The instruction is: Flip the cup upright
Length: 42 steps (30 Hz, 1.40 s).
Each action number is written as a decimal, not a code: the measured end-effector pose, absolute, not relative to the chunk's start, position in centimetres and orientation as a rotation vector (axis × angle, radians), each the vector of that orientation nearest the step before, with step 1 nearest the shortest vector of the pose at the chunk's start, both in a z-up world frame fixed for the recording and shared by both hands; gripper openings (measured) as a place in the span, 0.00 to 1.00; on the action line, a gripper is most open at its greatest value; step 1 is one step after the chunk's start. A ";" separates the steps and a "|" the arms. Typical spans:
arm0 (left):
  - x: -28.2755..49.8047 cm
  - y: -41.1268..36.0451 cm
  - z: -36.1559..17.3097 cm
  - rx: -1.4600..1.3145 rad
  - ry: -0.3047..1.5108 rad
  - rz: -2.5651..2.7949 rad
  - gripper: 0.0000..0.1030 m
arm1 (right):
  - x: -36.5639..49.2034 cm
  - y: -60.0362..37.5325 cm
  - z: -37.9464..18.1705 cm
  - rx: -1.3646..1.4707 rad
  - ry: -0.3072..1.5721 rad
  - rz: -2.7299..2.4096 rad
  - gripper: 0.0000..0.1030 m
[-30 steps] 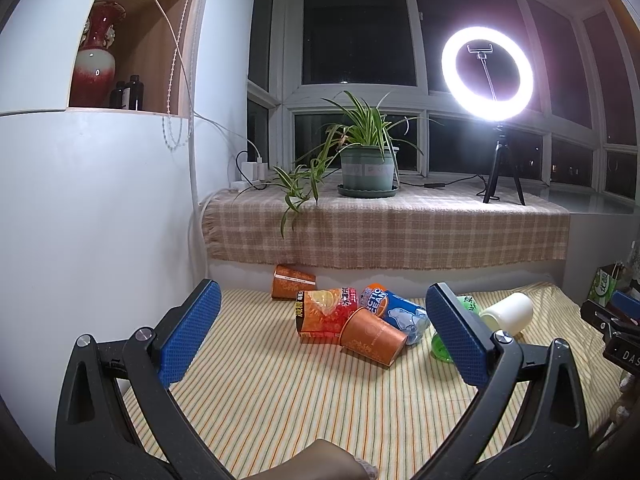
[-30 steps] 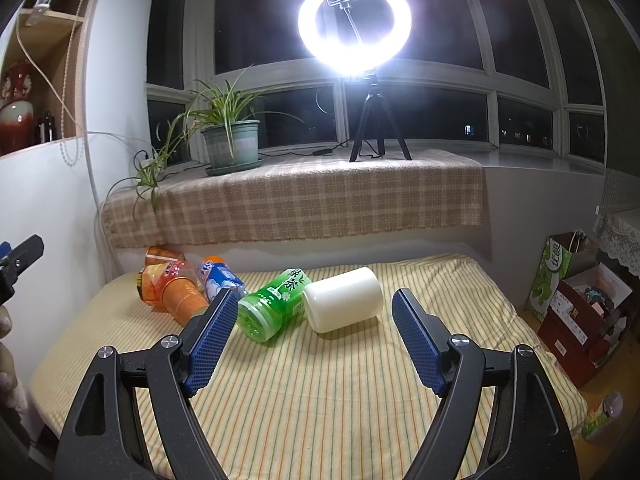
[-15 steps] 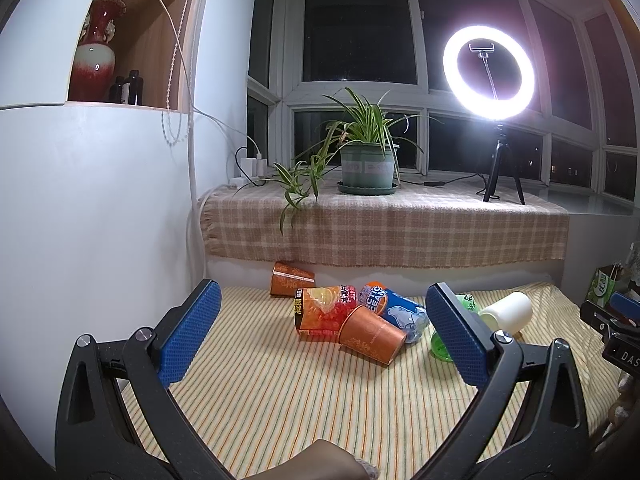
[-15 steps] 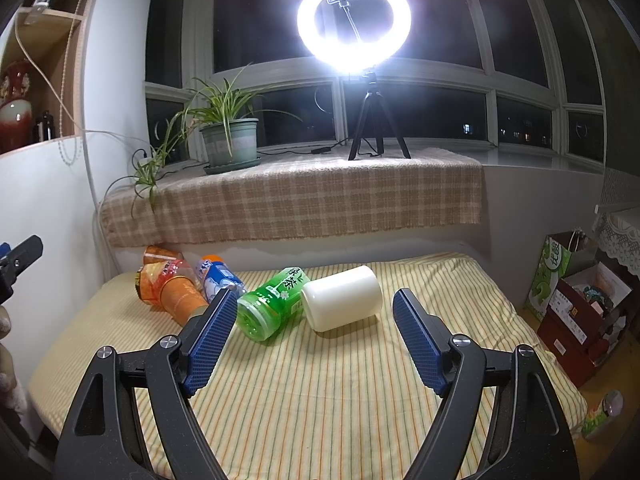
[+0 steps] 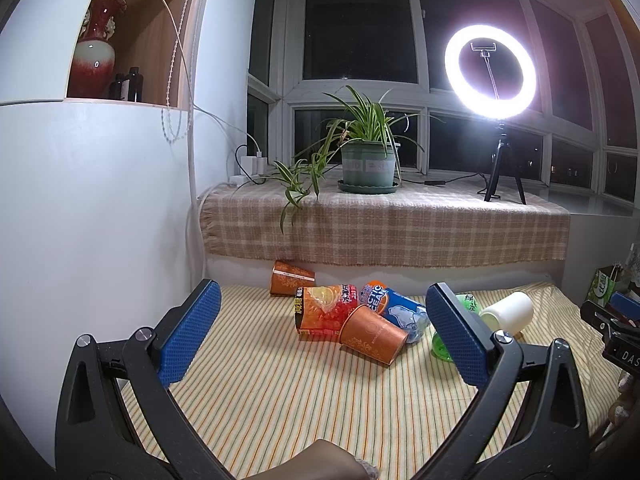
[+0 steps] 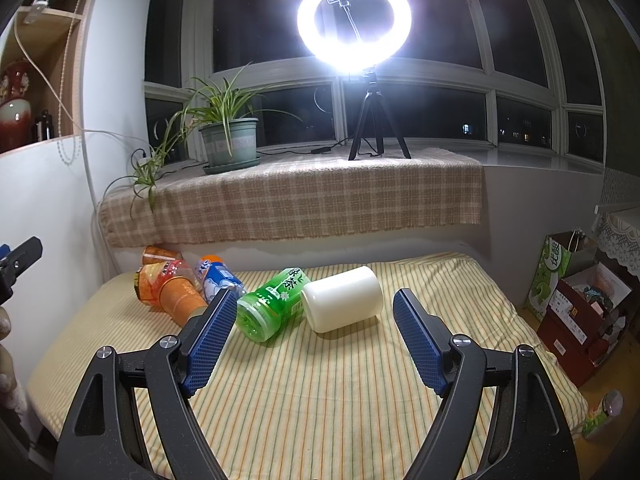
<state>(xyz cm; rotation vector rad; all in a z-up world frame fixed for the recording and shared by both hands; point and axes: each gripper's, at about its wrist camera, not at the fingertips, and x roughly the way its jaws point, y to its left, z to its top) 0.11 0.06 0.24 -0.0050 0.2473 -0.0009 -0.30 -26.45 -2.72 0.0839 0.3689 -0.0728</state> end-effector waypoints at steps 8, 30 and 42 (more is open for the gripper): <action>-0.1 -0.2 0.1 0.000 0.250 -0.005 1.00 | -0.2 -26.5 -3.1 0.085 0.374 -0.074 0.78; 4.6 0.8 -2.3 0.157 0.350 -0.103 1.00 | 2.4 -25.9 -4.6 0.082 0.438 -0.082 0.78; 13.1 1.8 -2.8 0.298 0.504 -0.301 1.00 | 4.1 -25.7 -5.9 0.084 0.490 -0.081 0.78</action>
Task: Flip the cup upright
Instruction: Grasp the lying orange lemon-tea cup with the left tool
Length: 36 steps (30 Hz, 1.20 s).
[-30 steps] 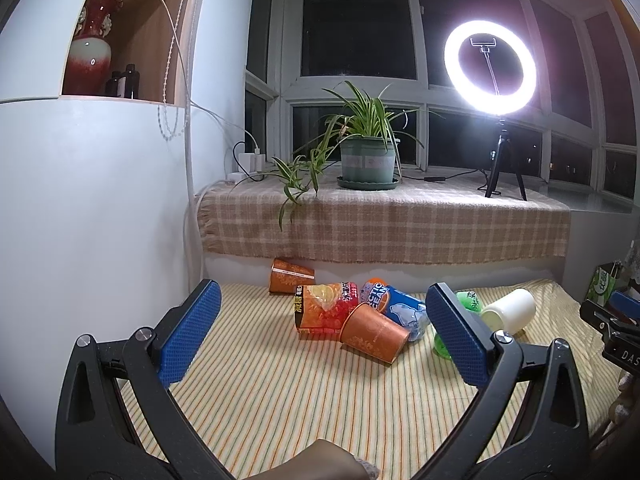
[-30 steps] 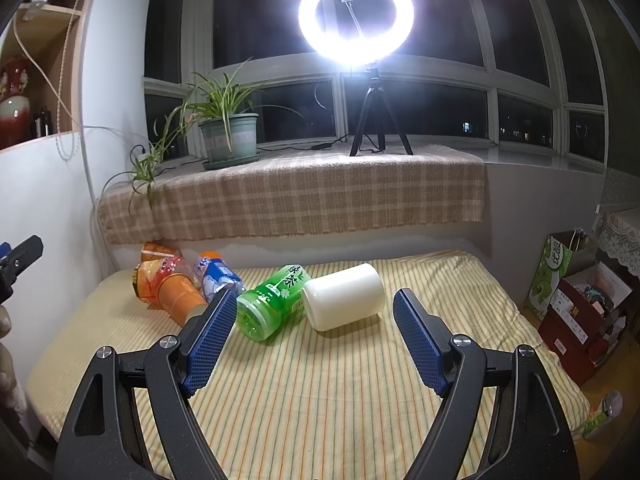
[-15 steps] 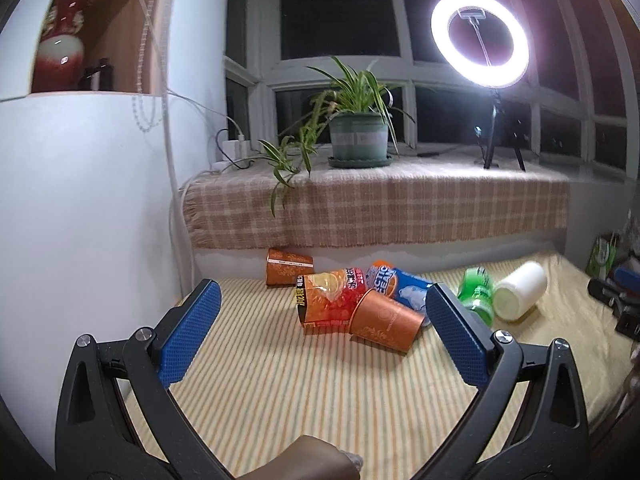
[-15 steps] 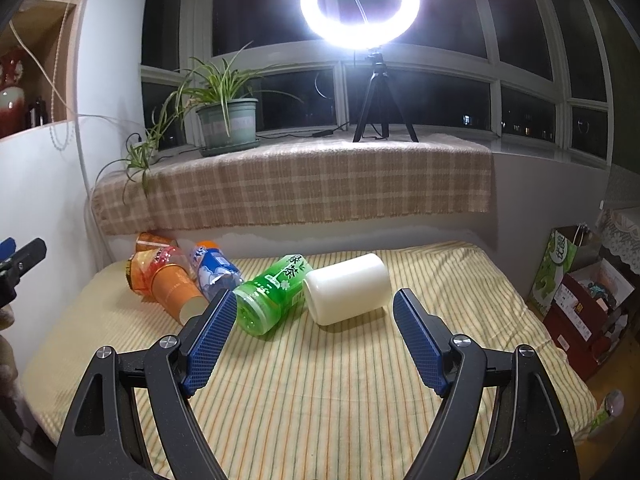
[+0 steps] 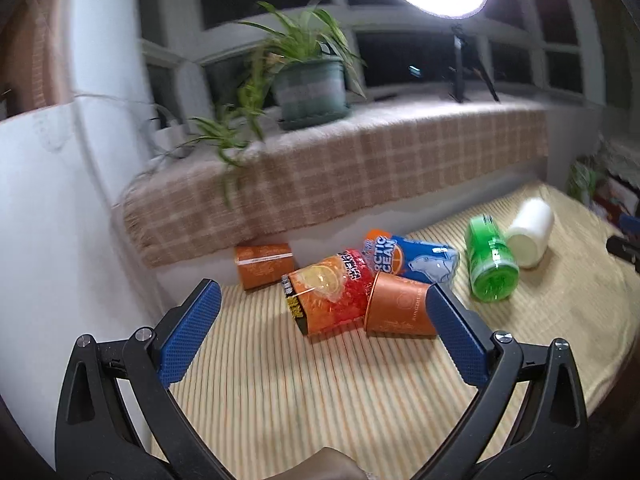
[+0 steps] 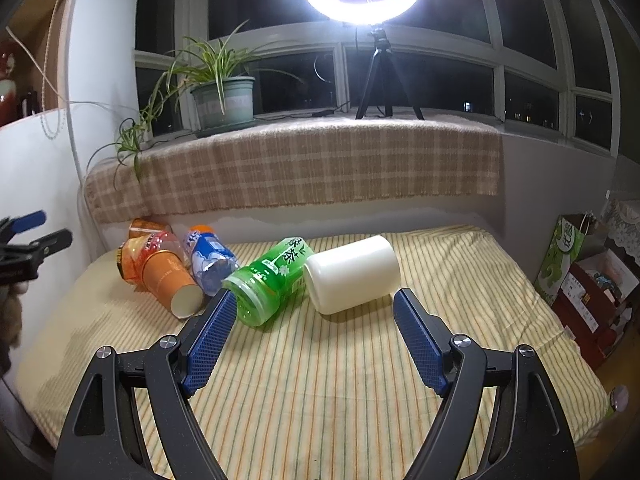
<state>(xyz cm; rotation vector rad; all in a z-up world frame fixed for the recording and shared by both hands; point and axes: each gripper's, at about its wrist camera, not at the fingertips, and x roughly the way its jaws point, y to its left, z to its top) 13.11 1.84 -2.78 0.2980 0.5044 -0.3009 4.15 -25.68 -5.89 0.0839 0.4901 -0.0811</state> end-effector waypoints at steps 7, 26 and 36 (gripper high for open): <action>18.9 3.1 -3.4 0.291 0.667 -0.360 1.00 | 5.2 -26.0 -7.1 0.091 0.515 -0.084 0.78; 25.9 6.0 -9.6 -0.824 1.120 0.131 0.99 | 7.0 -27.8 -9.0 0.129 0.523 -0.035 0.78; 27.2 5.2 -13.7 -1.074 1.039 0.439 0.99 | 6.2 -31.2 -8.9 0.174 0.502 -0.053 0.78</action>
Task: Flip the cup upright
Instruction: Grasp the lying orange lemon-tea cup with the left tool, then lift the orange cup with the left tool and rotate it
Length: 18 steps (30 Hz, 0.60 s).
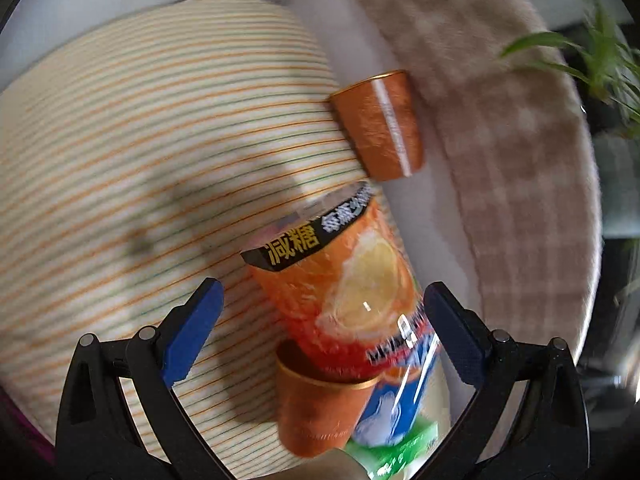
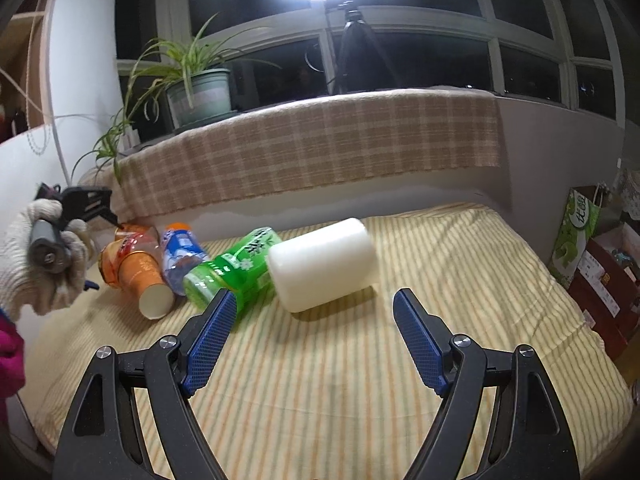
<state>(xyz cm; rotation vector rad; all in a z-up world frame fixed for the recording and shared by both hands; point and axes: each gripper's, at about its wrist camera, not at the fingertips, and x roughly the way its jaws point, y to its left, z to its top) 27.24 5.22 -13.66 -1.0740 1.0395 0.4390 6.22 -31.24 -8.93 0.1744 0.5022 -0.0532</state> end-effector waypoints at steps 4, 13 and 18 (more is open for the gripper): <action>28.0 4.9 -14.5 -1.080 1.015 0.481 0.99 | 6.0 -32.5 -9.1 0.193 0.504 -0.072 0.78; 29.9 4.4 -15.6 -1.081 1.003 0.449 0.90 | 5.9 -33.2 -9.4 0.206 0.503 -0.091 0.78; 30.2 5.2 -15.4 -1.063 1.004 0.415 0.84 | 6.1 -33.4 -9.4 0.201 0.504 -0.102 0.78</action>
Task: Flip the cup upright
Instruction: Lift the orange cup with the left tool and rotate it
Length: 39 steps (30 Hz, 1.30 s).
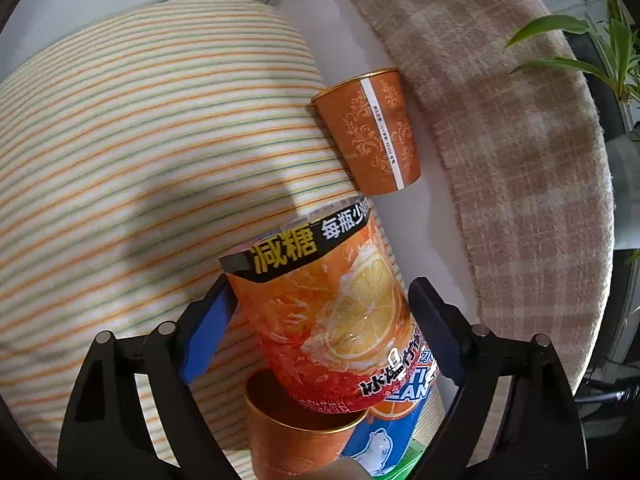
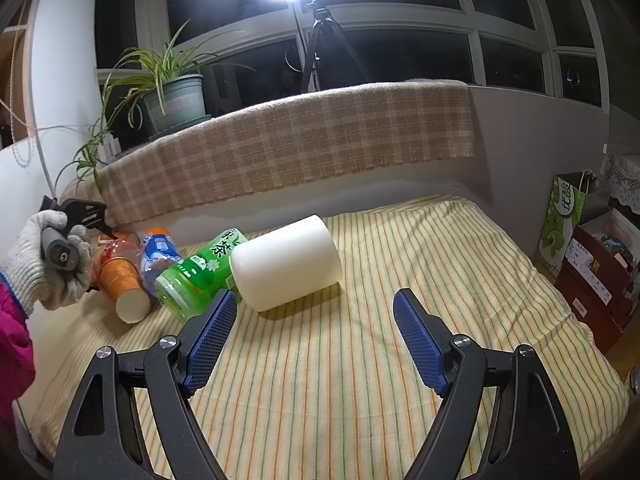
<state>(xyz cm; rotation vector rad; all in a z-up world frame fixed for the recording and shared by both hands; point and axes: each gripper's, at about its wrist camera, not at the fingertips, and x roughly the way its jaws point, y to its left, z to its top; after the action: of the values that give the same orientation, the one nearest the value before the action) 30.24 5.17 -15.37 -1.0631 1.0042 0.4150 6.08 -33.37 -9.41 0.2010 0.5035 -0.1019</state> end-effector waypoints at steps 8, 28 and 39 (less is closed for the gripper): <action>30.4 6.2 -13.9 -1.017 1.007 0.338 0.81 | 6.1 -33.2 -9.7 0.196 0.510 -0.106 0.78; 33.1 3.4 -17.3 -1.105 1.020 0.338 0.89 | 6.2 -34.2 -10.3 0.180 0.526 -0.157 0.78; 29.3 6.9 -12.2 -0.974 0.937 0.286 0.89 | 6.0 -34.4 -10.4 0.189 0.521 -0.161 0.78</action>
<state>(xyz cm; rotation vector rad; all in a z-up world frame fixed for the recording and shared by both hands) 29.34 6.92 -12.16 -0.9737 0.9370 0.2855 5.97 -34.37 -10.38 0.1890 0.5214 -0.1608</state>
